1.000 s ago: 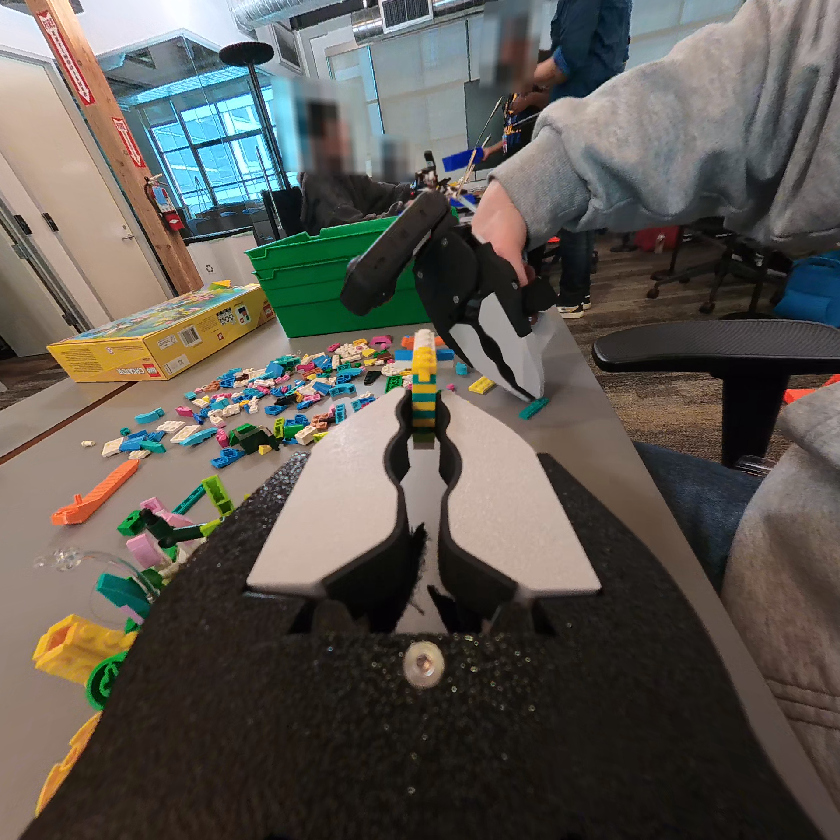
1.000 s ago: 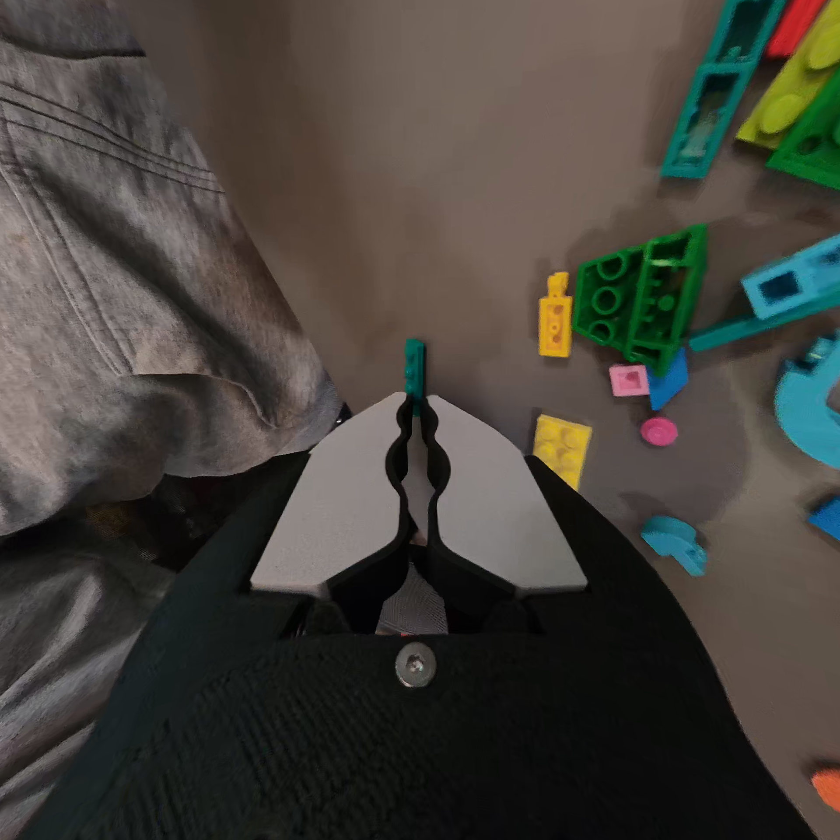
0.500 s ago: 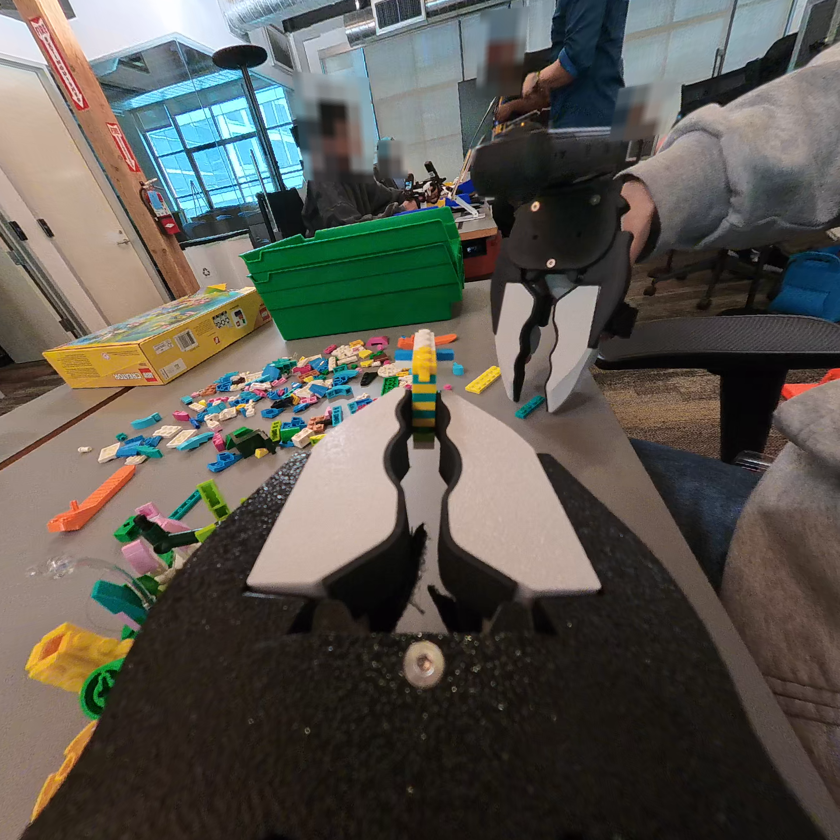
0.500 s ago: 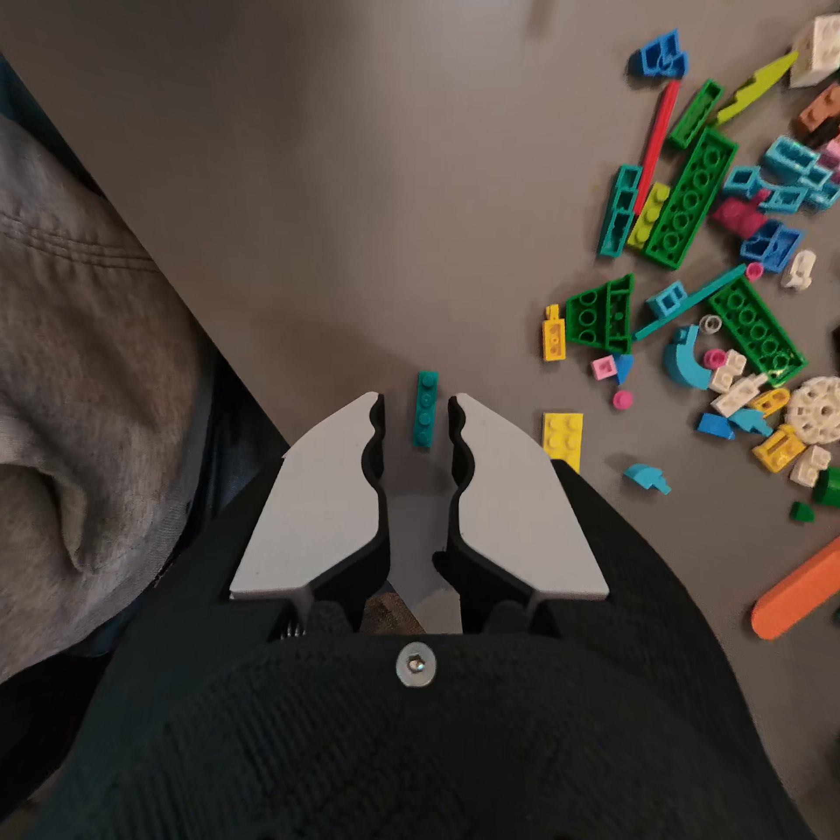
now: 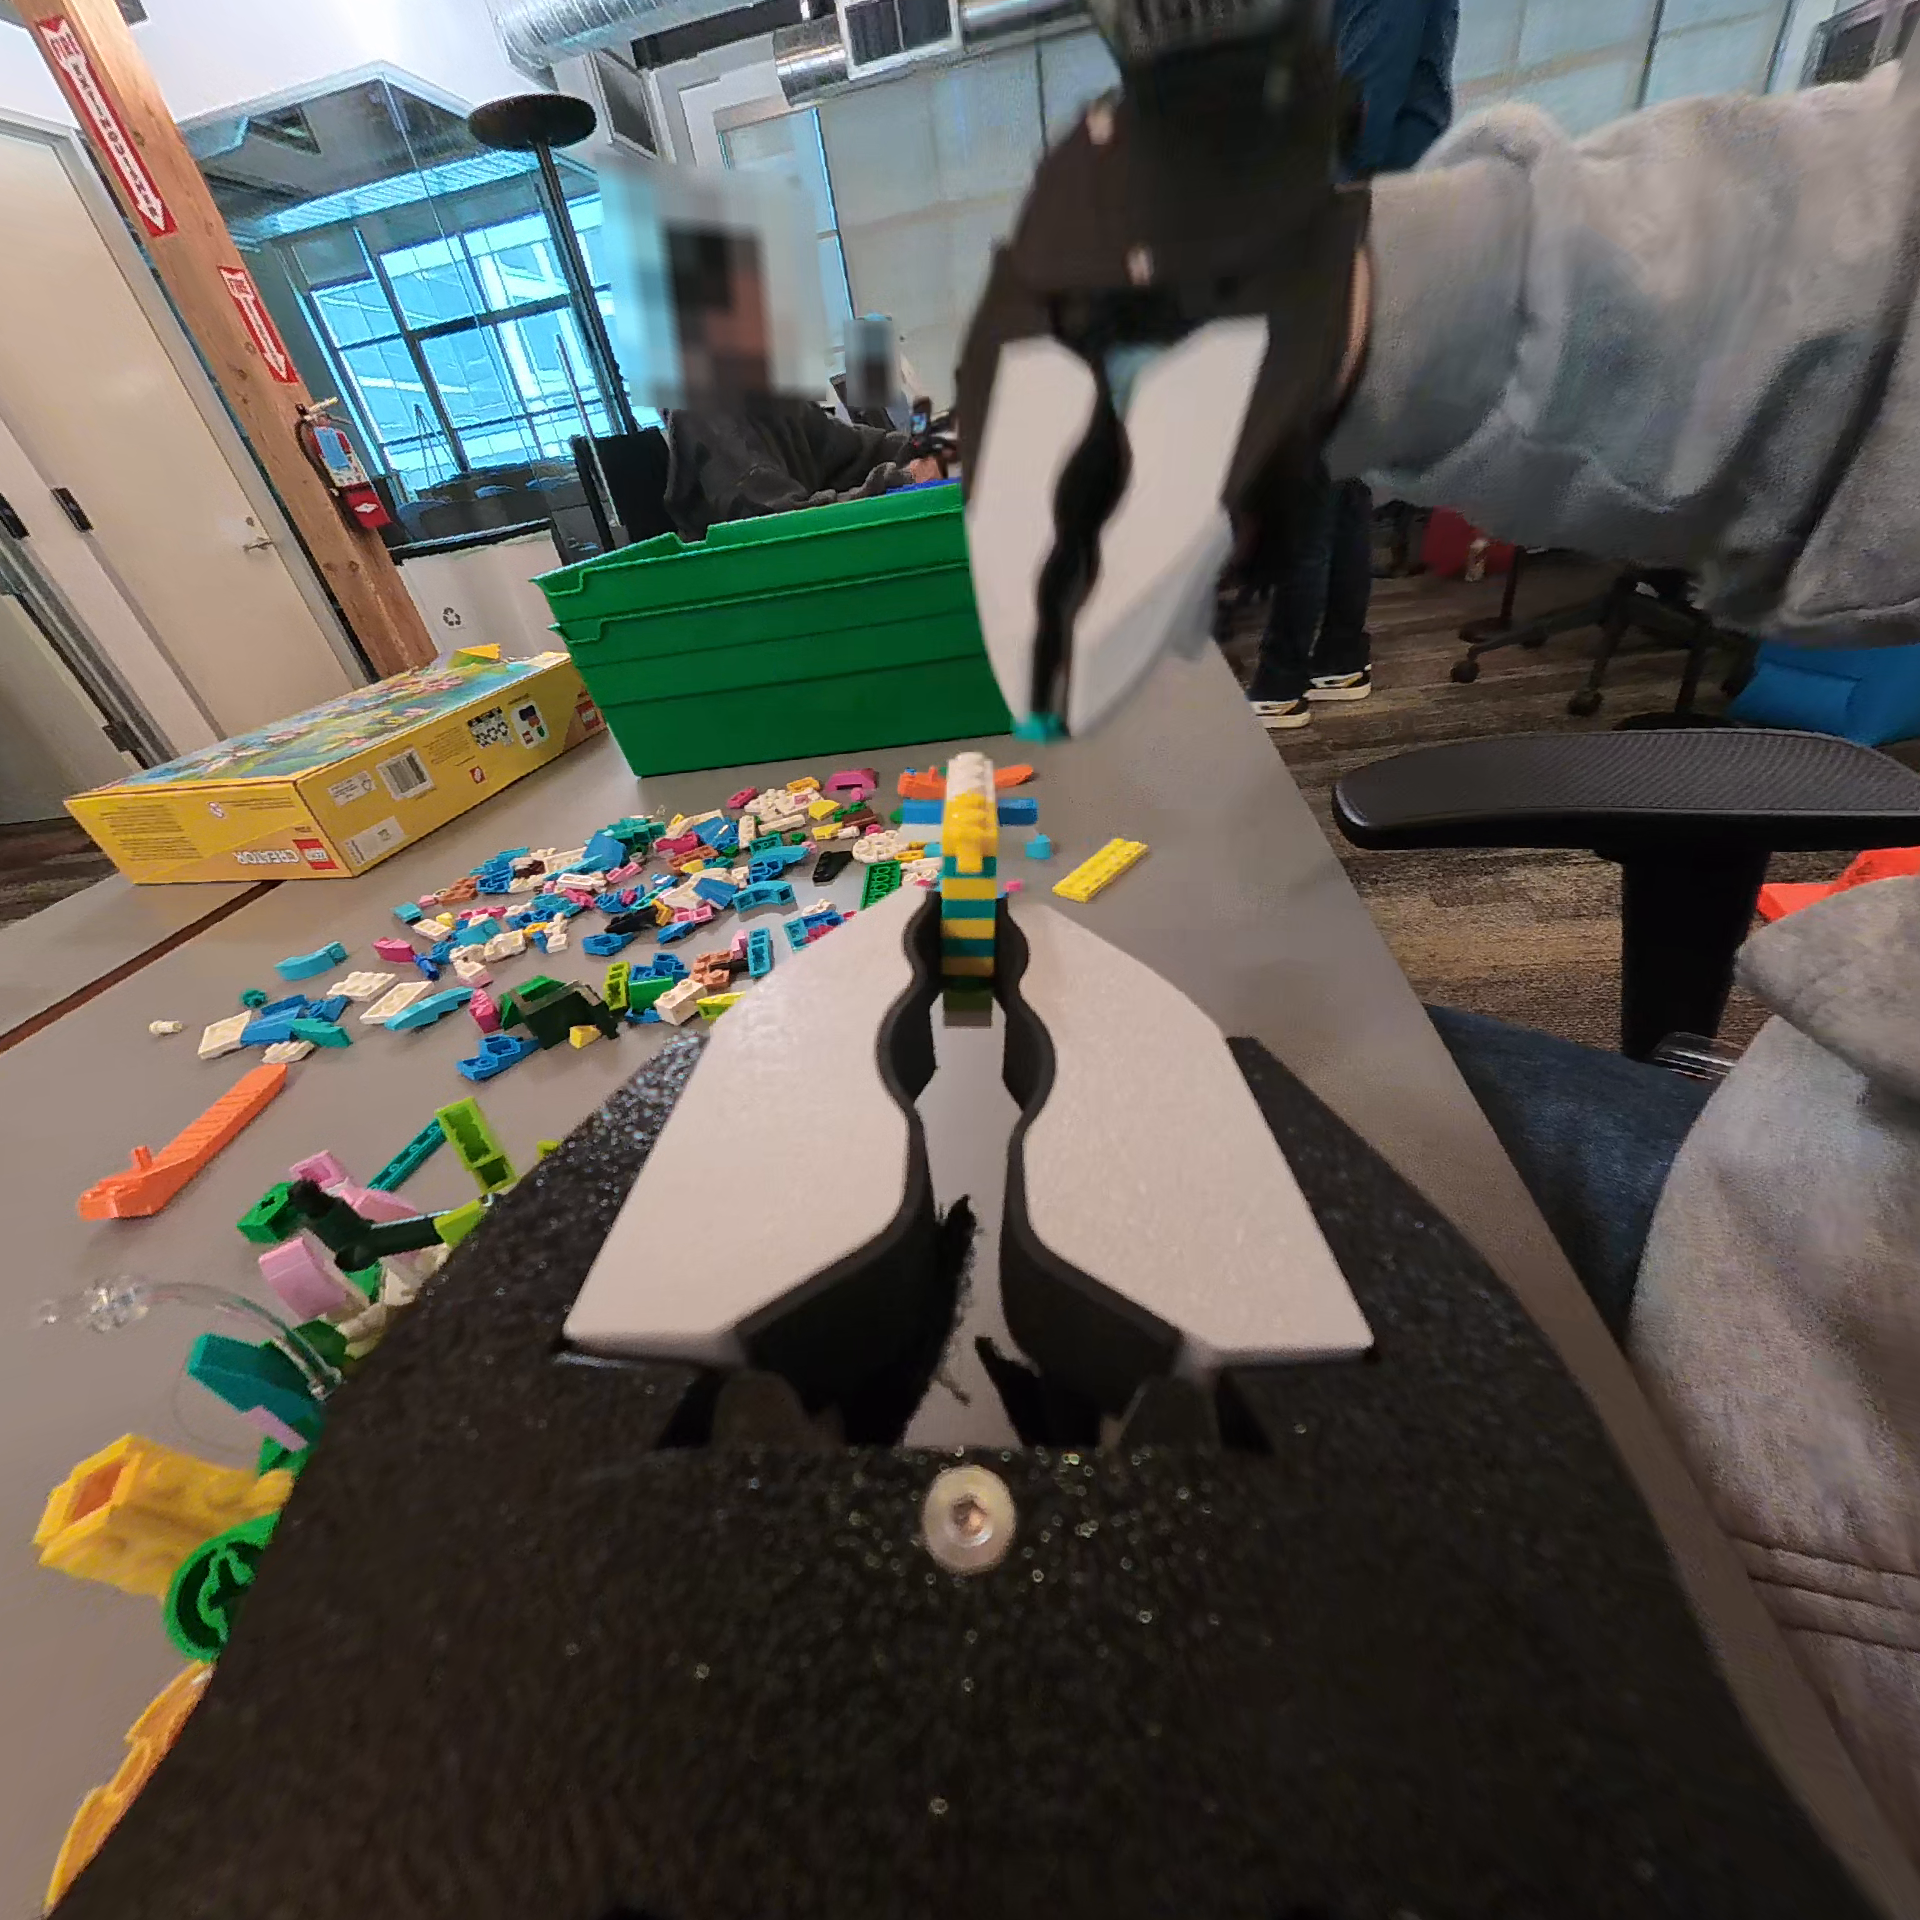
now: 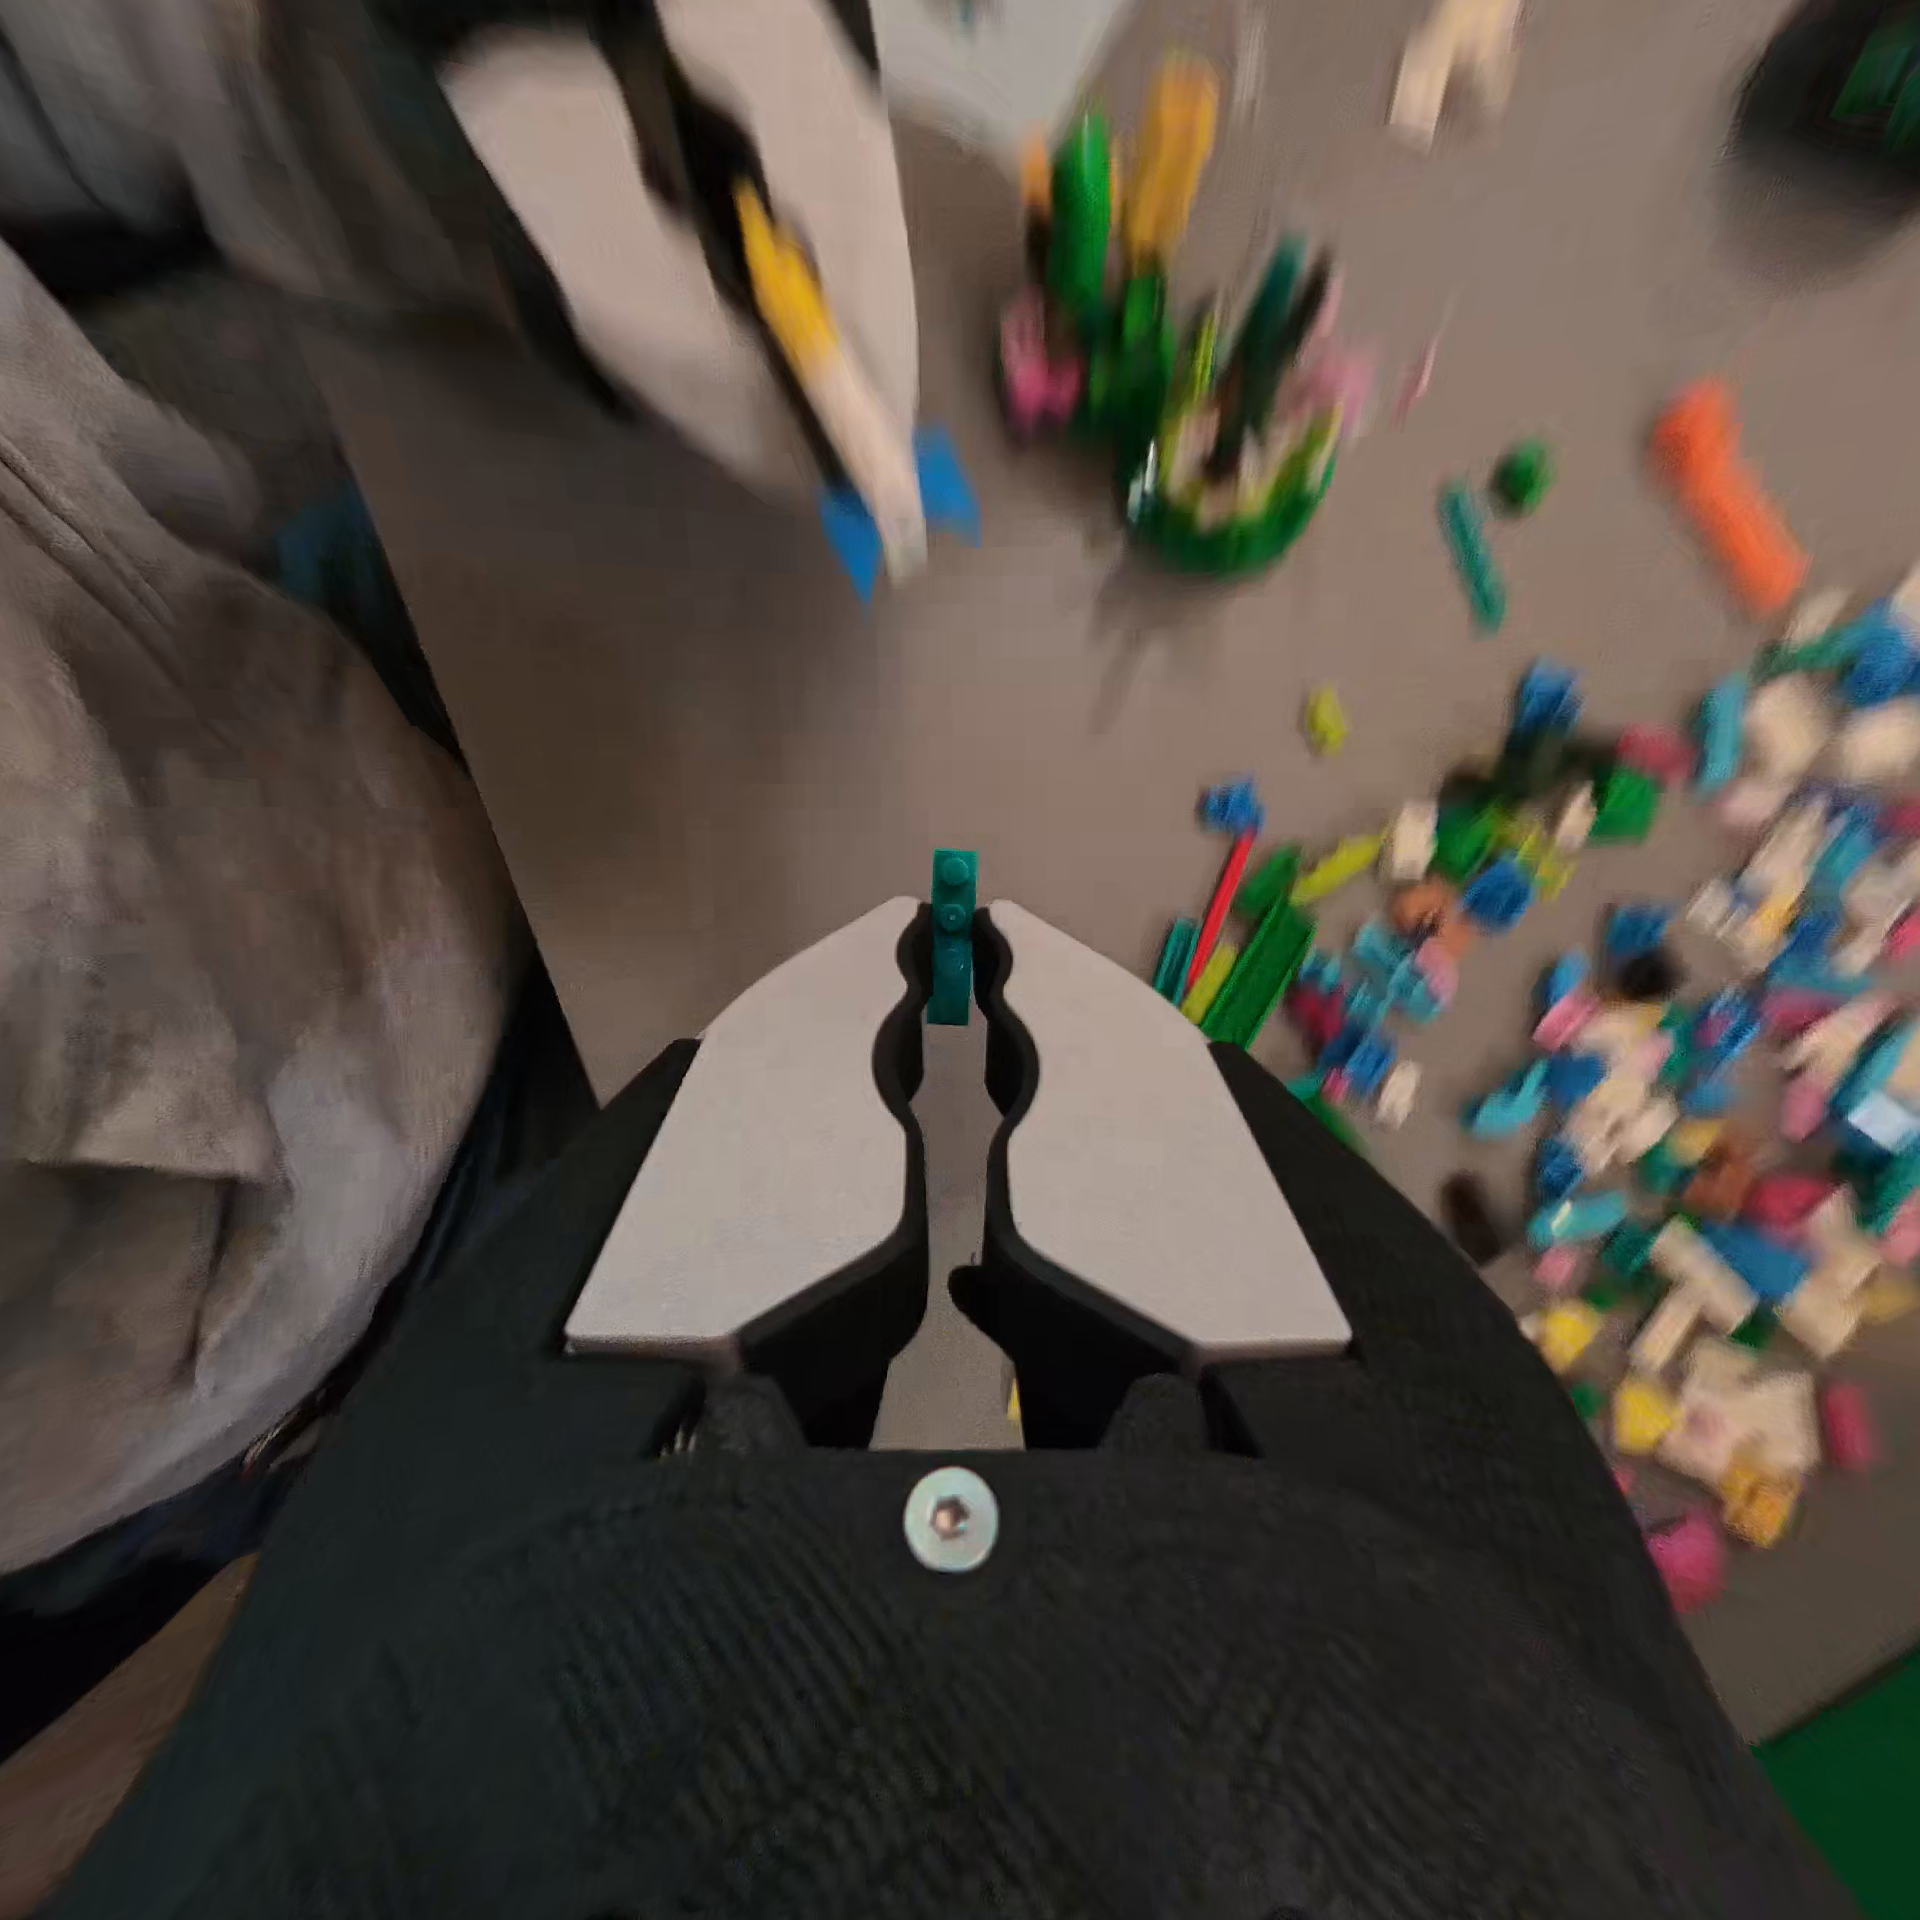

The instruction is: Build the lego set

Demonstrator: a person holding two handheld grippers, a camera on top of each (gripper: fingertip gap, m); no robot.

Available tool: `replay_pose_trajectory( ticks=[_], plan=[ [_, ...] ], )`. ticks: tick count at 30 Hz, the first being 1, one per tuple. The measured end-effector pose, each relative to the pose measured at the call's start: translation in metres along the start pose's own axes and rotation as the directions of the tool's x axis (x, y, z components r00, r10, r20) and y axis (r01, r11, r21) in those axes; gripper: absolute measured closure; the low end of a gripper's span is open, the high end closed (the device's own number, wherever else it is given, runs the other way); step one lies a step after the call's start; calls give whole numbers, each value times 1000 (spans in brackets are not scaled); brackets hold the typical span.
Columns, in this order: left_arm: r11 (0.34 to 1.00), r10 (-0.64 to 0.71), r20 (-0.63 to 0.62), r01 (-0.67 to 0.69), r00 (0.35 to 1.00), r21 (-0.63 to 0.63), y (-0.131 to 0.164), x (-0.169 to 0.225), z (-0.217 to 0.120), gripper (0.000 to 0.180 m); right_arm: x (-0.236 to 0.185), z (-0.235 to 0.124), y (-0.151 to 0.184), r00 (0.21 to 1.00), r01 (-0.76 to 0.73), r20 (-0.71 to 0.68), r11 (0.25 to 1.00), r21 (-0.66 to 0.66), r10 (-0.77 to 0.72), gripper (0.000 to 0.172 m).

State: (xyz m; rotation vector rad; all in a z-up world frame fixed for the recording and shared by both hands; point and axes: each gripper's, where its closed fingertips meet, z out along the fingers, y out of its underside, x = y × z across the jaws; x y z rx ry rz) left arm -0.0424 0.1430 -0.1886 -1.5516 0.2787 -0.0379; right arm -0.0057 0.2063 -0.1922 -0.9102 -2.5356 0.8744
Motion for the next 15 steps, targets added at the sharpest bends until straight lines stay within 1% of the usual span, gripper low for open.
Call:
replay_pose_trajectory(
  ticks=[1, 3, 6, 10, 13, 15],
  plan=[
    [1000, -2, -9, 2, 1000, 1, 0, 1, 0, 172, -1, -5, -23, 999, 47, 13, 997, 56, -48, 166],
    [1000, -6, -29, 6, 1000, -1, 0, 3, 1, 172, -8, -8, -58, 989, 133, 50, 984, 121, -140, 166],
    [1000, -23, -53, 23, 998, -4, 0, 5, 1, 172, -24, 3, -83, 958, 238, 133, 965, 111, -252, 166],
    [998, -55, -77, 55, 995, 0, -1, 6, 1, 172, -31, 20, -88, 920, 352, 182, 936, 10, -347, 166],
    [998, -55, -83, 55, 995, 3, -2, 7, 2, 172, -28, 27, -85, 910, 378, 201, 924, -52, -361, 166],
    [999, -50, -86, 50, 995, 3, -2, 8, 2, 172, -28, 27, -83, 907, 380, 224, 923, -68, -357, 166]
  ],
)
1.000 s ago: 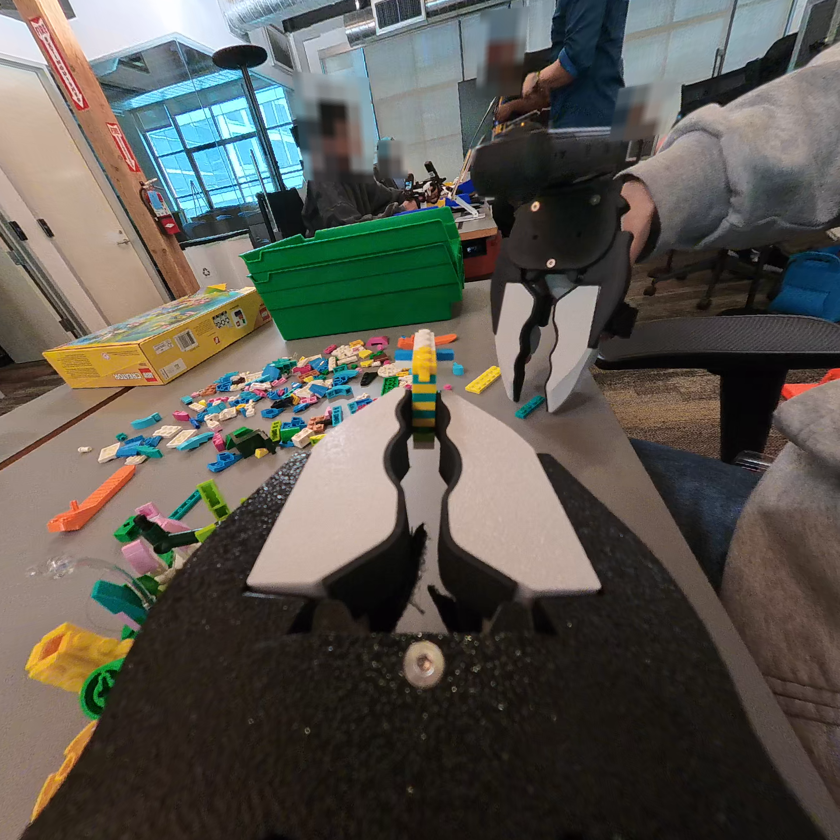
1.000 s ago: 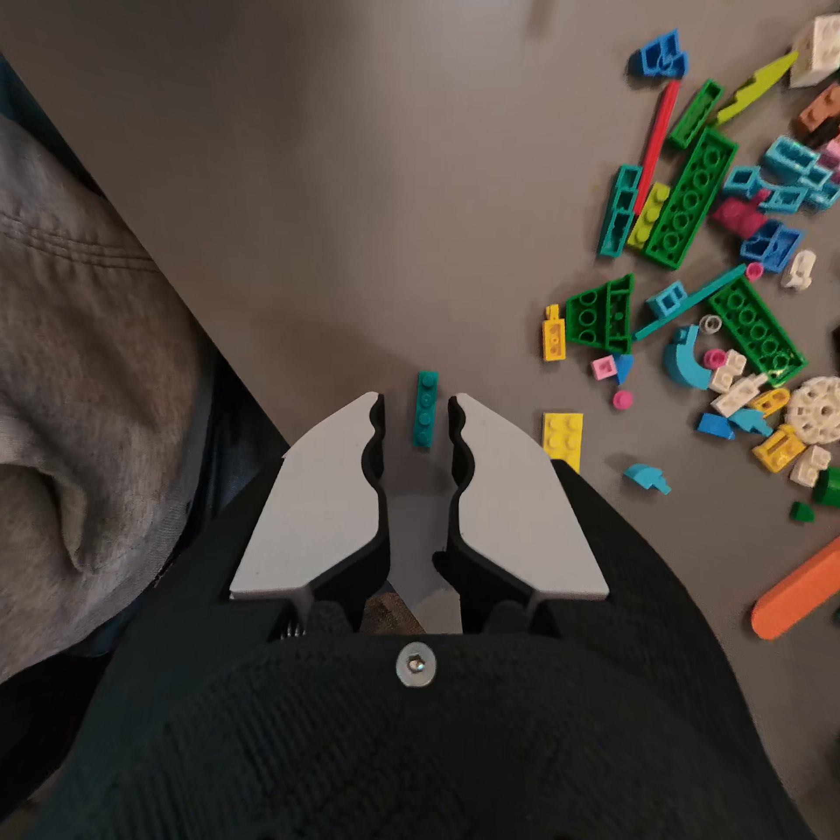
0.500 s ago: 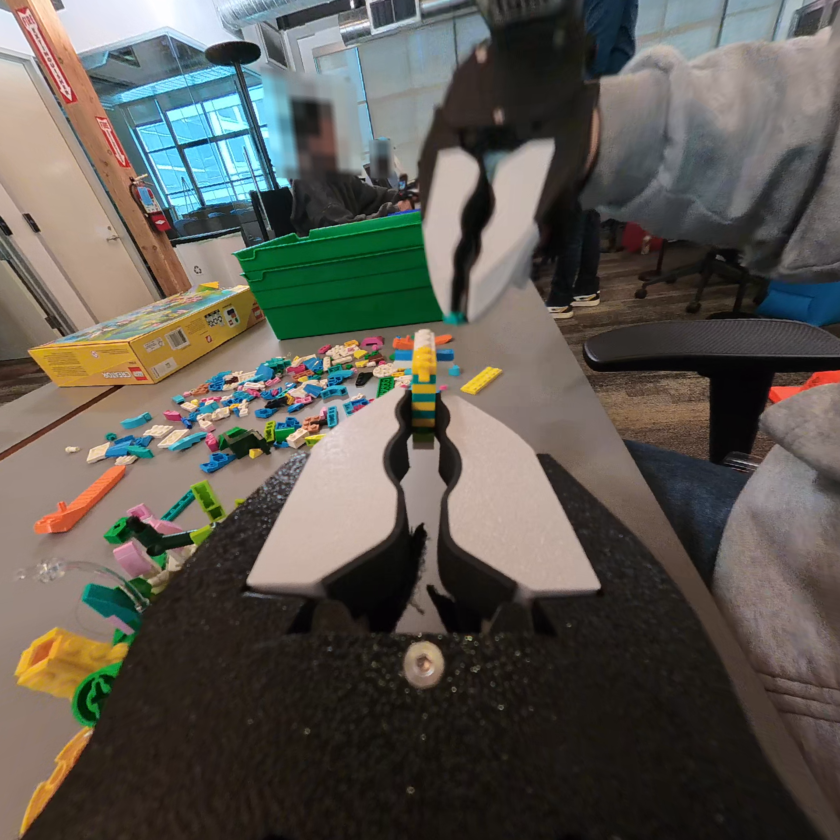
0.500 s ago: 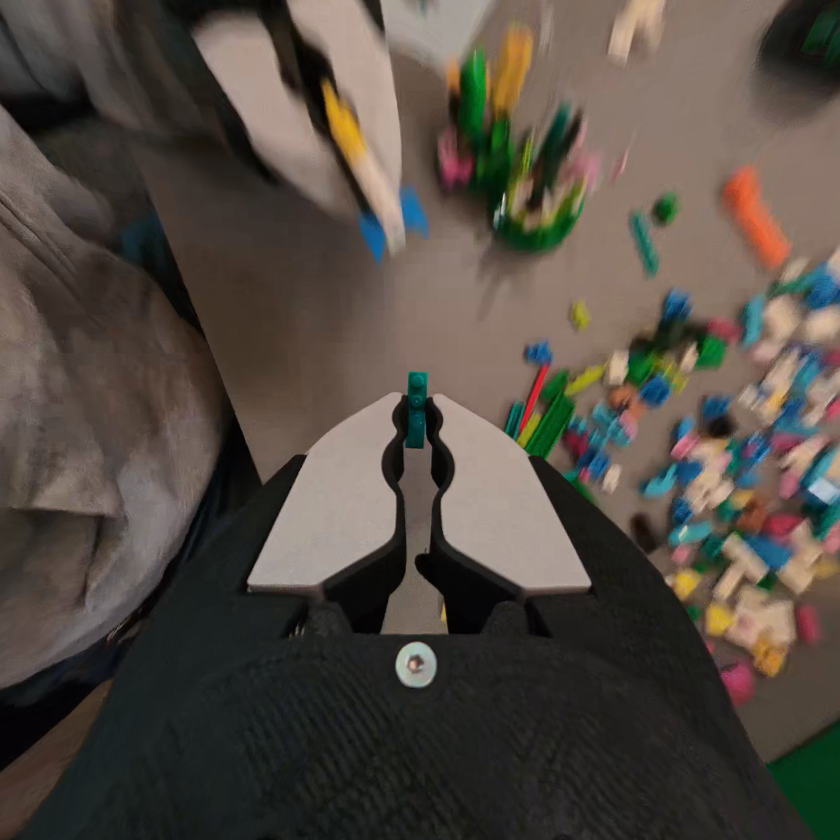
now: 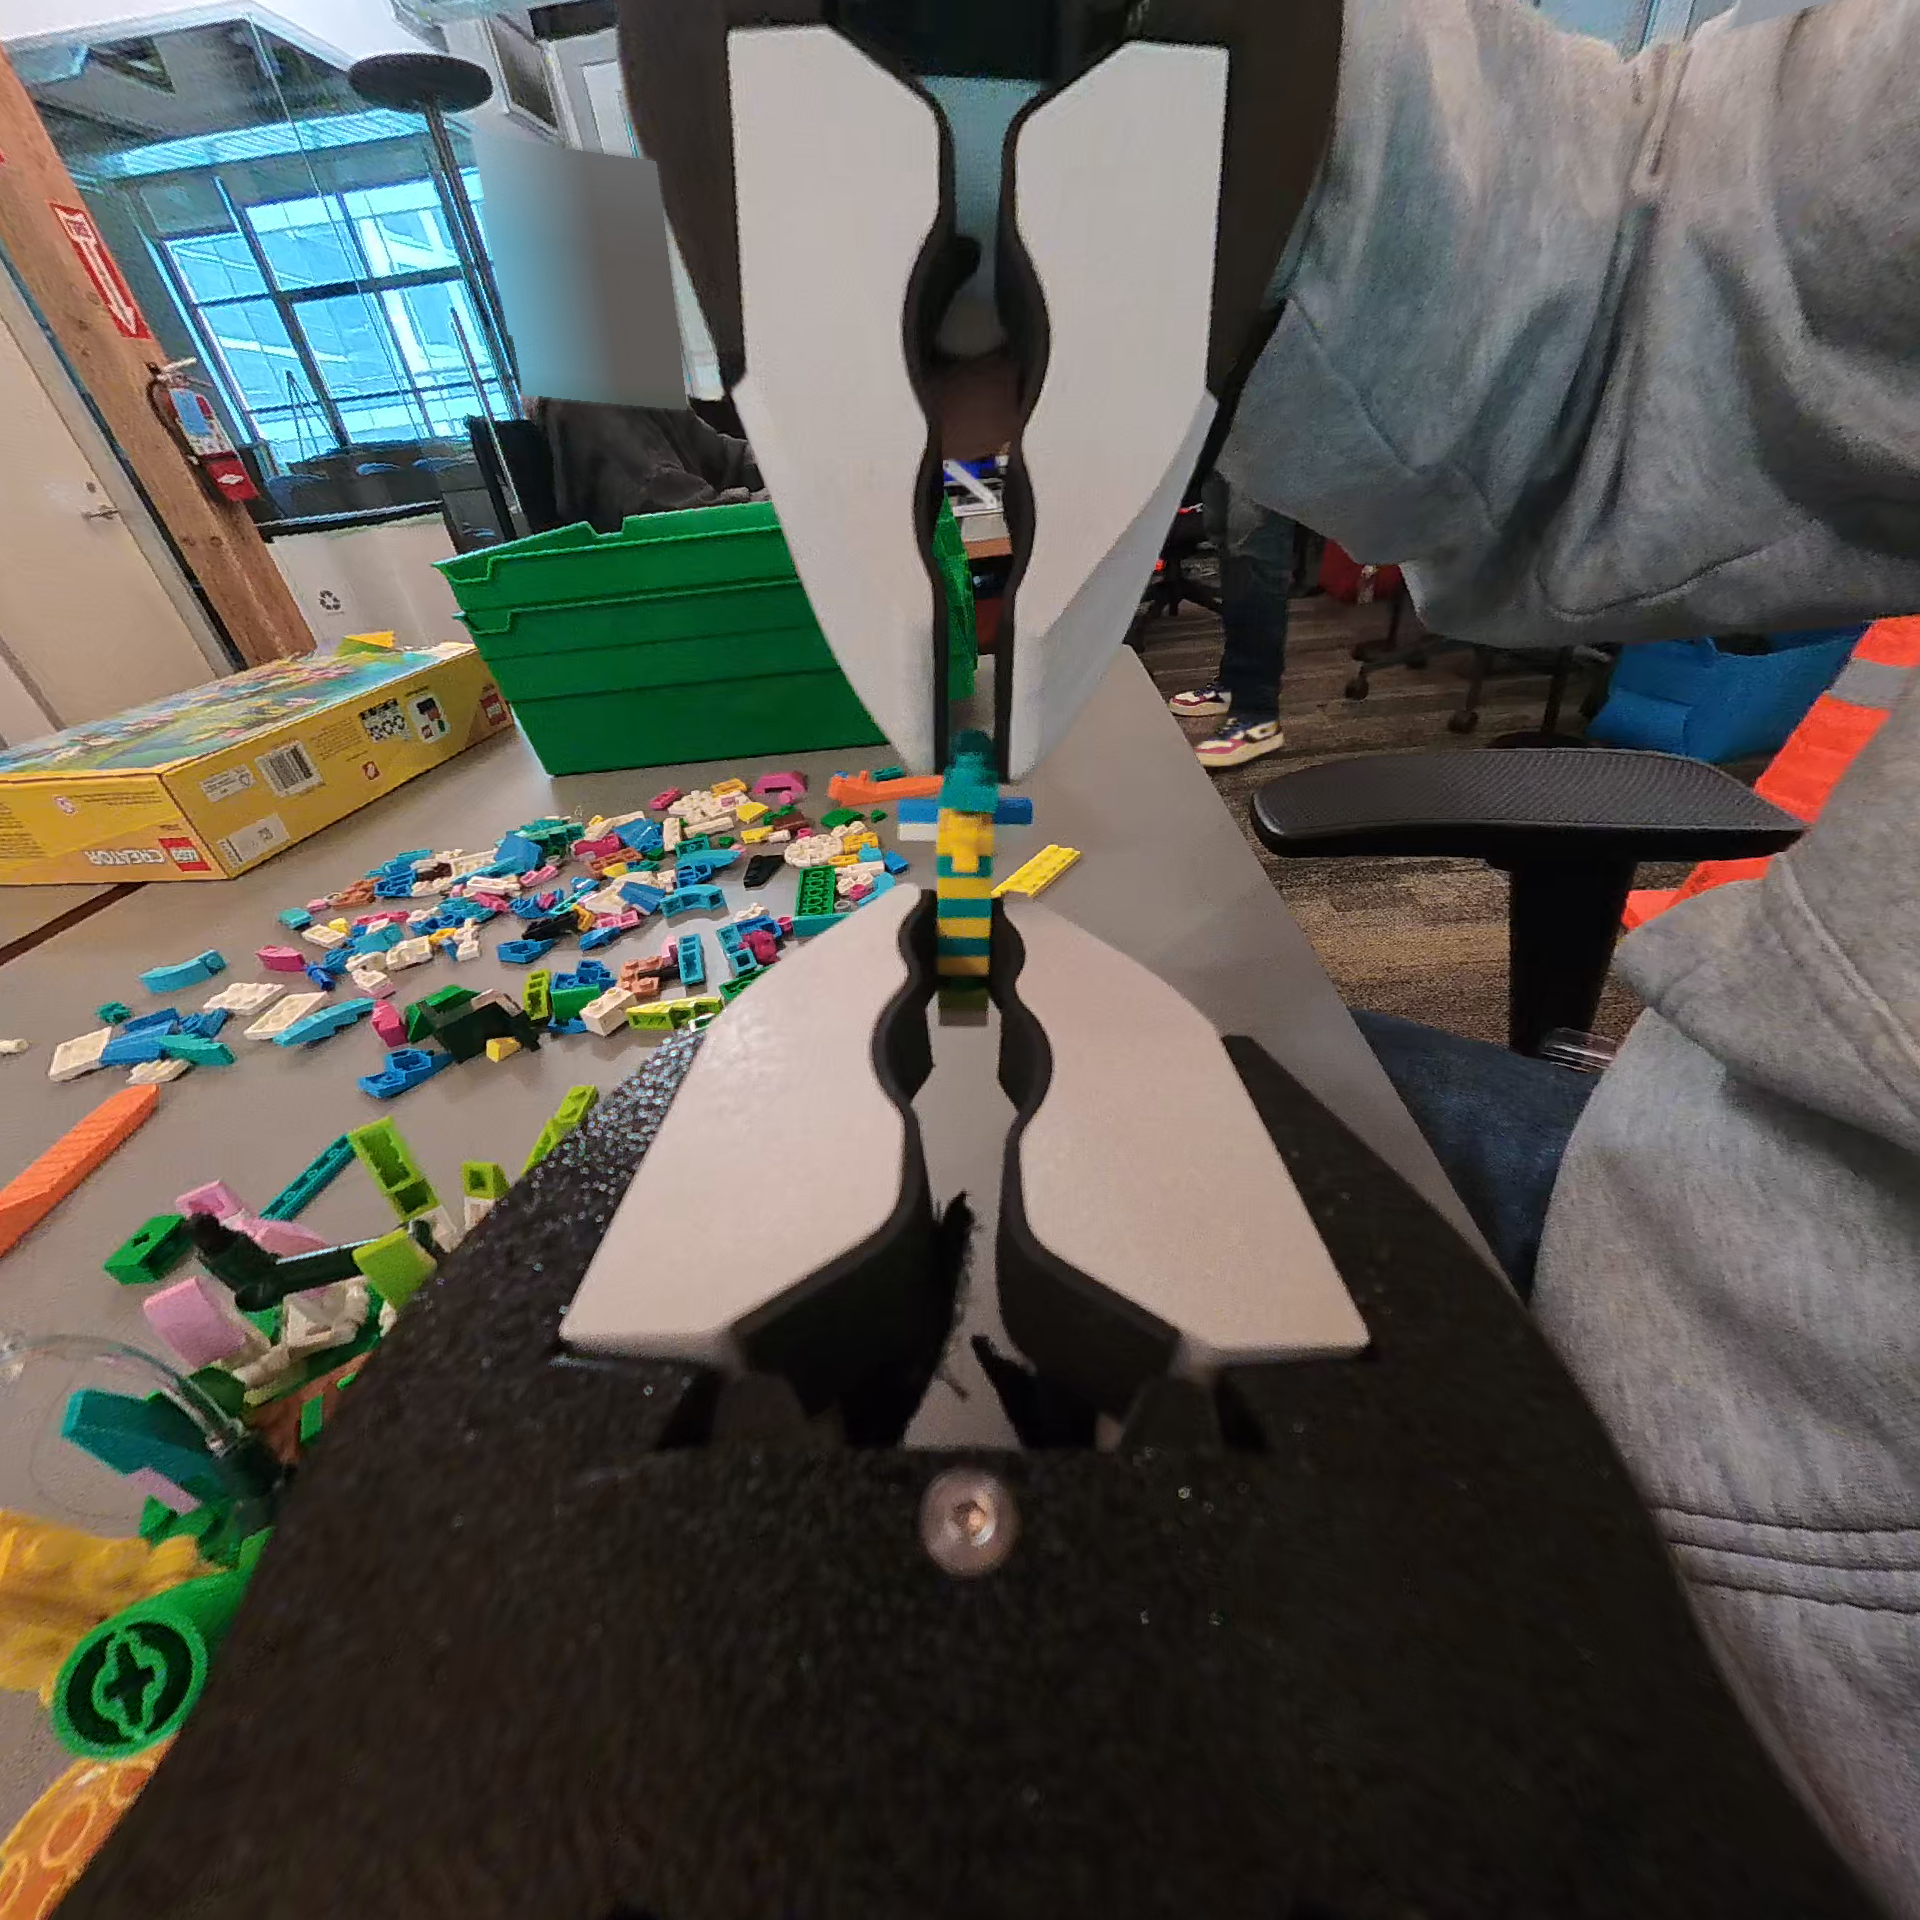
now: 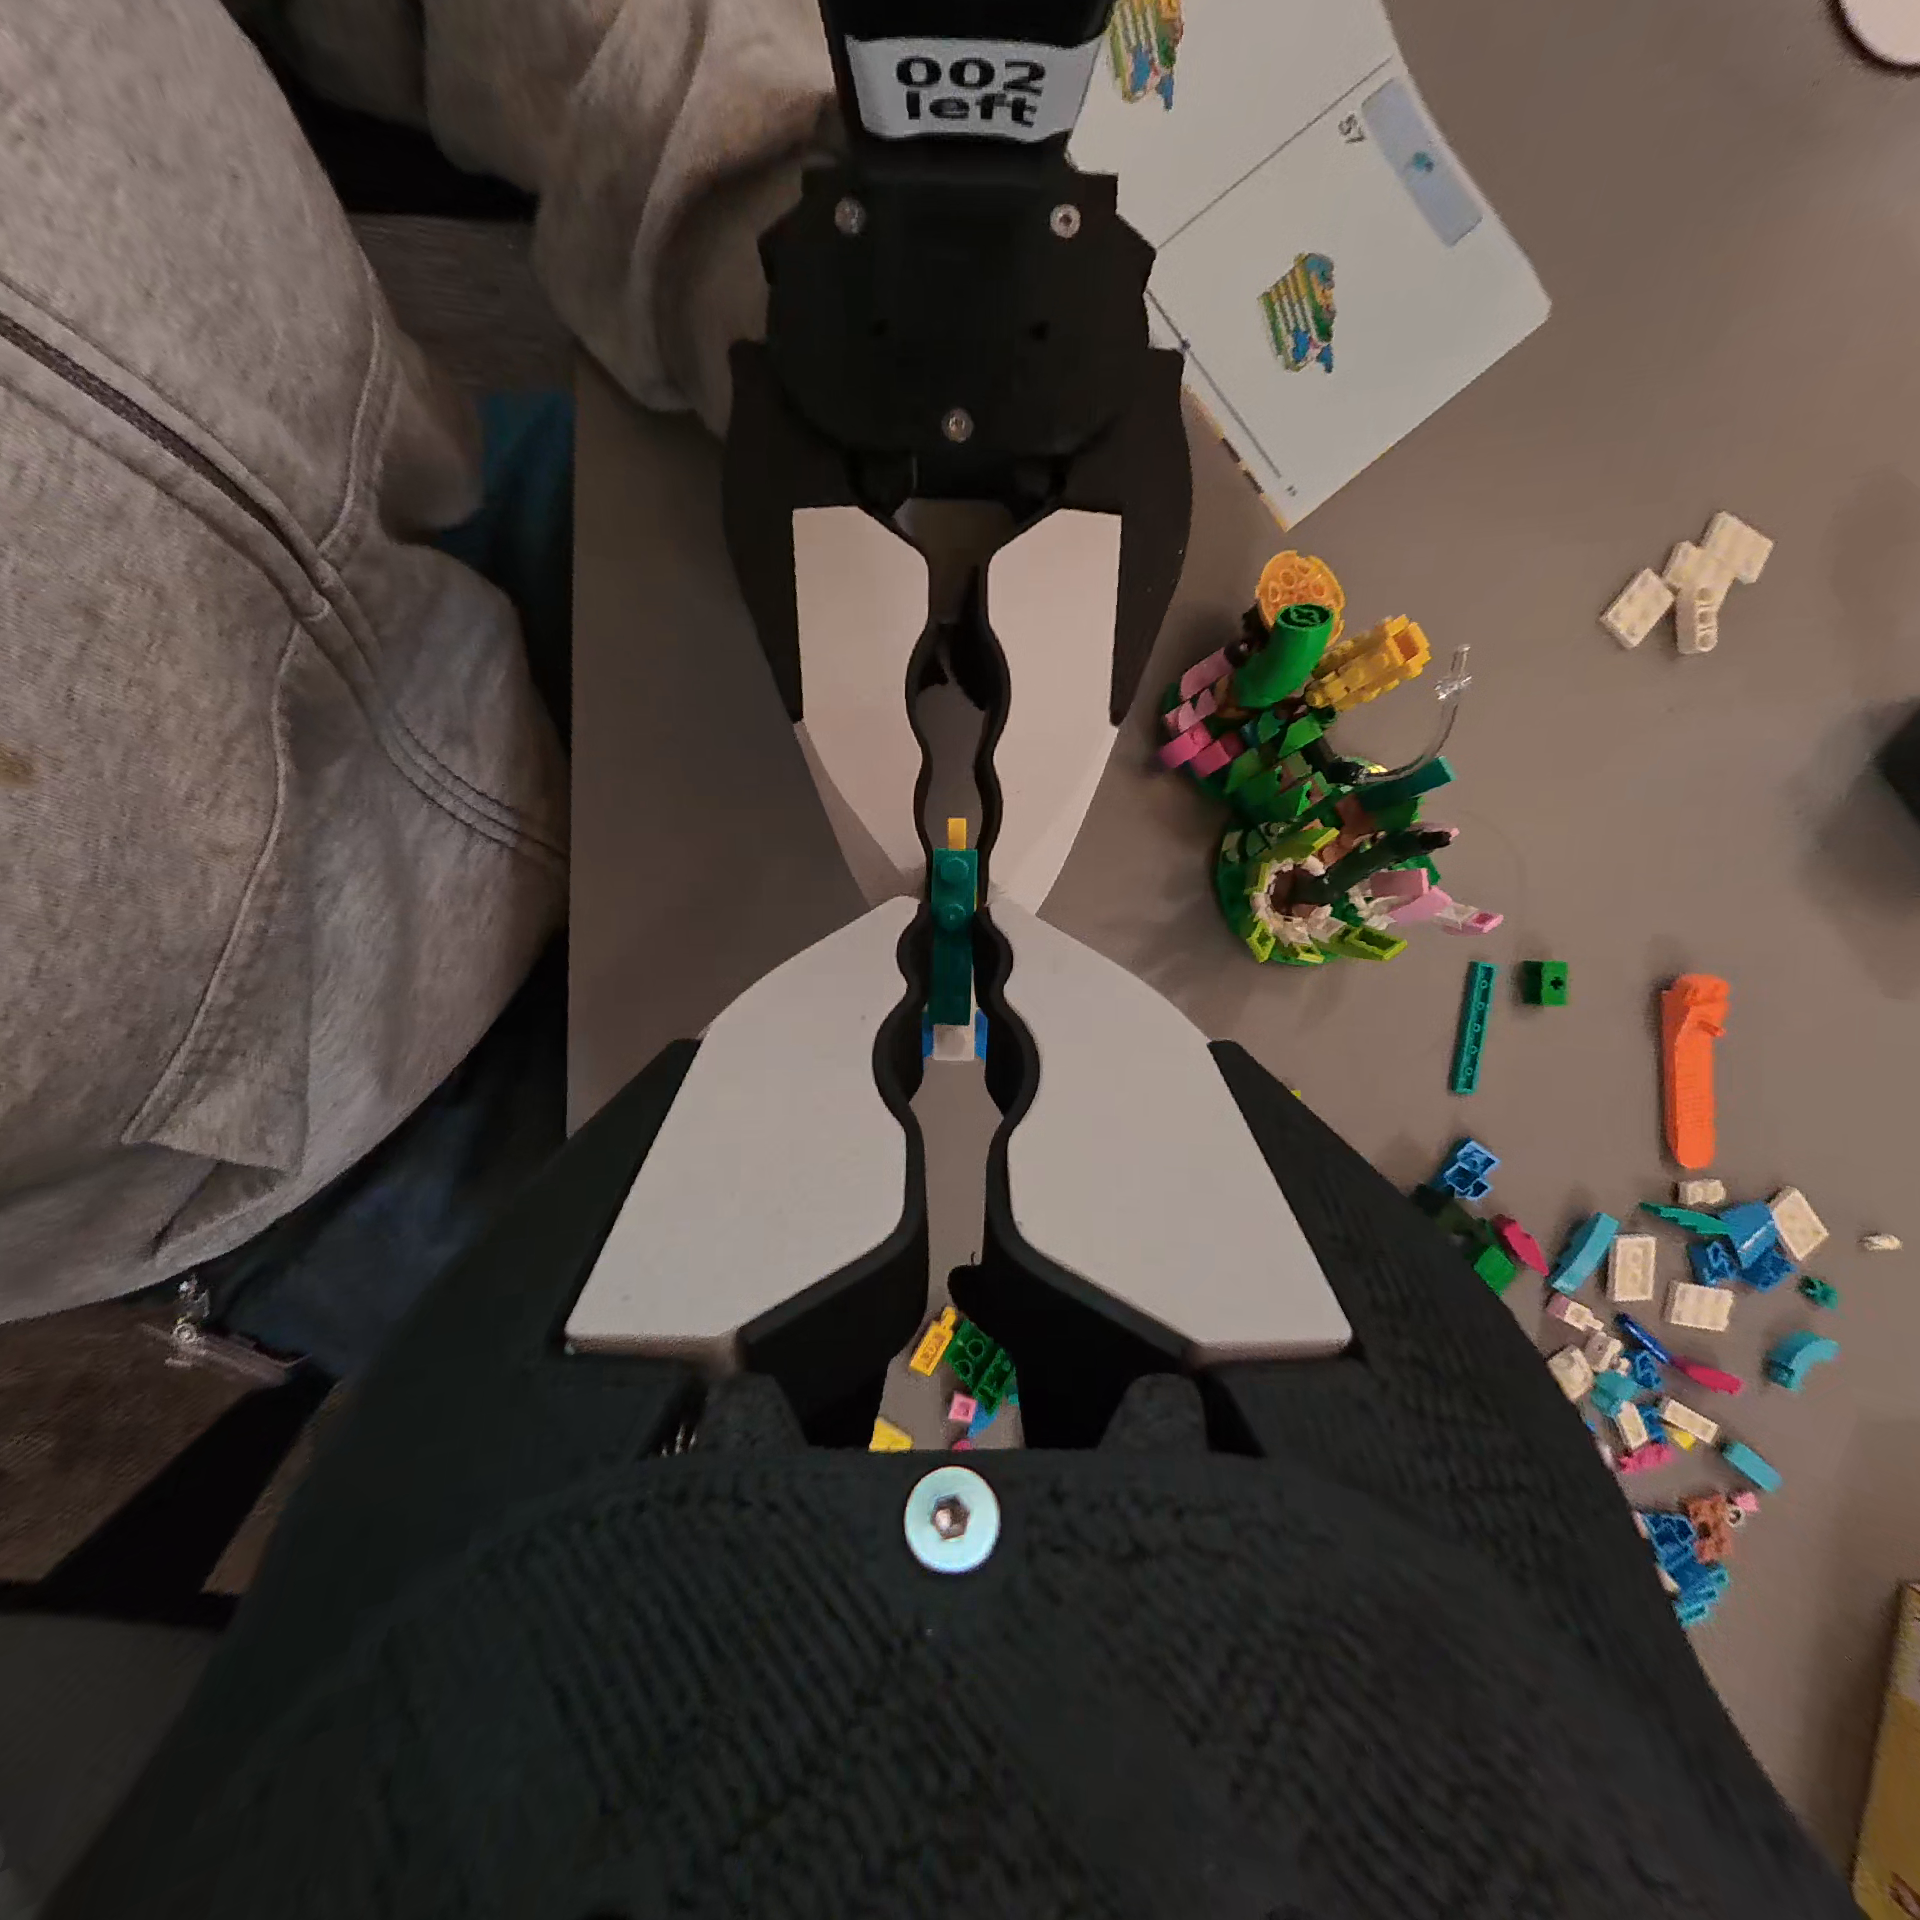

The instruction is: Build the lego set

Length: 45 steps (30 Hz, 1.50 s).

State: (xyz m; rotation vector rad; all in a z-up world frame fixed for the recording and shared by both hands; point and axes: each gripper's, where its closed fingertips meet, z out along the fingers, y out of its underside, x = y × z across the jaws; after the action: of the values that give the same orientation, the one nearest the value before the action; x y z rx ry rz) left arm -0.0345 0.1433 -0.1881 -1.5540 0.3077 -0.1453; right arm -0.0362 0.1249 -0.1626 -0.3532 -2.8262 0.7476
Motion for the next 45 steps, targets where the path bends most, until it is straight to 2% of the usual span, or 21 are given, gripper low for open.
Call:
replay_pose_trajectory(
  ticks=[18, 28, 30, 33, 35, 38, 40, 42, 45],
  plan=[
    [1000, 13, -3, -13, 1000, -7, 0, 2, 1, 172, -2, 3, 2, 999, -11, 33, 1000, -28, 12, 166],
    [1000, 8, -3, -8, 1000, -3, 0, 1, 1, 172, -1, 4, 2, 1000, -14, 9, 999, -37, 14, 165],
    [1000, 11, -2, -11, 1000, -3, 0, 1, 1, 172, 0, 3, 4, 1000, -8, -7, 999, -48, 8, 160],
    [1000, 9, 0, -9, 1000, -2, 0, 1, 1, 172, 2, -1, -1, 999, -6, -36, 1000, -12, 6, 158],
    [1000, 2, 2, -2, 1000, 2, -1, 0, 1, 172, 7, -5, -1, 995, 3, -98, 1000, 5, -3, 150],
    [1000, -24, 10, 24, 1000, 14, -2, -3, 0, 172, 16, -9, -3, 958, 75, -281, 996, 39, -61, 130],
    [998, -56, 17, 55, 998, 27, -3, -7, -1, 172, 16, -9, -5, 889, 198, -430, 979, 51, -157, 115],
    [994, -100, 21, 99, 995, 46, -5, -11, -3, 172, 12, -5, -4, 785, 330, -558, 944, 7, -270, 113],
    [988, -144, 30, 142, 989, 63, -6, -16, -5, 172, 9, 8, 6, 698, 370, -643, 928, -55, -316, 114]
  ],
)
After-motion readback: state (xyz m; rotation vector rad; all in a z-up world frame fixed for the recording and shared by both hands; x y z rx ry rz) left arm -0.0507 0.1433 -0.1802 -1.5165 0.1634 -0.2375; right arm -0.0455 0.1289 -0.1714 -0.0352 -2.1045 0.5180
